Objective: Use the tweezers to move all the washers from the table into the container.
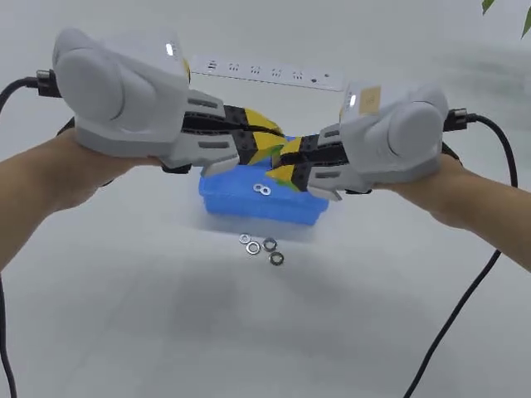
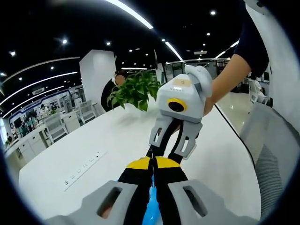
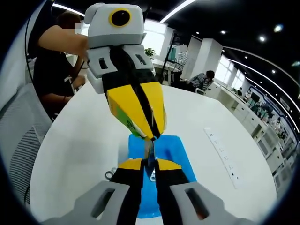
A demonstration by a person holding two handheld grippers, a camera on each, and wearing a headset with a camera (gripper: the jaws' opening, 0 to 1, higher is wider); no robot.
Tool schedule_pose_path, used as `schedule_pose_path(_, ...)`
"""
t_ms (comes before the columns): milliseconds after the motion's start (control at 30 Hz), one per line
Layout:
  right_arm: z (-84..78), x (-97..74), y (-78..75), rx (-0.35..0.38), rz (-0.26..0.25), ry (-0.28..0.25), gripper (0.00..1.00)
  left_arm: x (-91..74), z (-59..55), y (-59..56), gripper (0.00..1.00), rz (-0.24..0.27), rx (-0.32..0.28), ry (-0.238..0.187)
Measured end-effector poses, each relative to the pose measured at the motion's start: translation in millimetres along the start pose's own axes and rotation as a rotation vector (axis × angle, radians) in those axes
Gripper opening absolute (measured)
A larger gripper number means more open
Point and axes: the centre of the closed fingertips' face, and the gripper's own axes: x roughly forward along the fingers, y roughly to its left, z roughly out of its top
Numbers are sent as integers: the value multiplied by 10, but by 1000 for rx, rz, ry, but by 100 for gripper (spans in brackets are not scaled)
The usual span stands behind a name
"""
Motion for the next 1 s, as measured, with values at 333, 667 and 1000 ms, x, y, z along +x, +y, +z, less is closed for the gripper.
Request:
schedule_pose_path(333,11,-55,-2,101,-25,10,18,-50,58,33,5,22,24,13)
schedule_pose_path(667,-73,-216,61,102,-60,32,38,-160,106,-77,5,24,36,28)
schedule_pose_path(1000,-94,-443,336,93,-34,12,58,-318,131,-307,5,28,30,20)
